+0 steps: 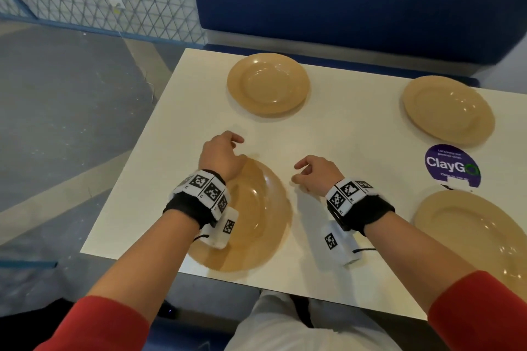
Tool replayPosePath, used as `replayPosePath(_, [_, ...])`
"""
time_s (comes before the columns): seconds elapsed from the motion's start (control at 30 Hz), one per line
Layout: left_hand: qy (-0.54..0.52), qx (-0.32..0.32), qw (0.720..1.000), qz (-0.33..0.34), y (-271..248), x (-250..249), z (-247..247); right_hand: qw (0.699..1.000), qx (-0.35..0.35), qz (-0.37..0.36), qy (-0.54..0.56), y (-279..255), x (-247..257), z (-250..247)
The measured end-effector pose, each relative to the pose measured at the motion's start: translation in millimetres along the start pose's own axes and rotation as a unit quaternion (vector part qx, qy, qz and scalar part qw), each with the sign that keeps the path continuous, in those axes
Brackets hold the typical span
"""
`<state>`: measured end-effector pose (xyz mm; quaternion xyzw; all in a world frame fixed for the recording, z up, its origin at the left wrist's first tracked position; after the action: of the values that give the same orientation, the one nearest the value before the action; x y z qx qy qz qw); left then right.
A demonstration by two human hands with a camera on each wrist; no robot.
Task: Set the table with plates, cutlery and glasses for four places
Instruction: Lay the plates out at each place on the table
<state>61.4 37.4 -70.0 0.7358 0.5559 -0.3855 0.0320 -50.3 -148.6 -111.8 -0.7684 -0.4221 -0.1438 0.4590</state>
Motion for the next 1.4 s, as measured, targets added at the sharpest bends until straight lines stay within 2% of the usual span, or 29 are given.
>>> replayPosePath(0.13, [-0.016, 0.054, 0.996, 0.069, -7, -80, 56, 0.998, -0.057, 0.010, 0.027, -17, -32, -57])
replayPosePath(0.3, [-0.005, 0.158, 0.980, 0.120, -23, -164, 157, 0.991, -0.112, 0.062, 0.040, -52, -120, -134])
replayPosePath(0.43, [0.017, 0.216, 0.969, 0.122, -40, -211, 233, 0.983, -0.134, 0.126, 0.026, -87, -208, -187])
replayPosePath(0.57, [0.046, 0.250, 0.963, 0.095, -52, -233, 287, 0.975, -0.166, 0.149, -0.004, -114, -276, -227])
replayPosePath(0.7, [0.035, 0.233, 0.970, 0.056, -60, -228, 302, 0.975, -0.160, 0.152, -0.025, -126, -313, -241])
replayPosePath(0.87, [0.024, 0.199, 0.978, 0.049, -69, -228, 302, 0.981, -0.130, 0.145, -0.011, -128, -332, -233])
replayPosePath(1.4, [0.023, 0.240, 0.970, 0.027, -65, -228, 318, 0.976, -0.166, 0.140, 0.033, -135, -344, -235])
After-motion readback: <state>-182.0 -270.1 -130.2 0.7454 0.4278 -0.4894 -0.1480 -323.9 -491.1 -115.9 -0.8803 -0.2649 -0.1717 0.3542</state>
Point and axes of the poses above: each hand's wrist, its own y-axis towards the middle knuckle, its own z-axis out of the palm, x = y × z, the point moved 9 cm from there along y, towards the middle knuckle, and after that the axes turned 10 degrees about x, right-handed, at the moved point
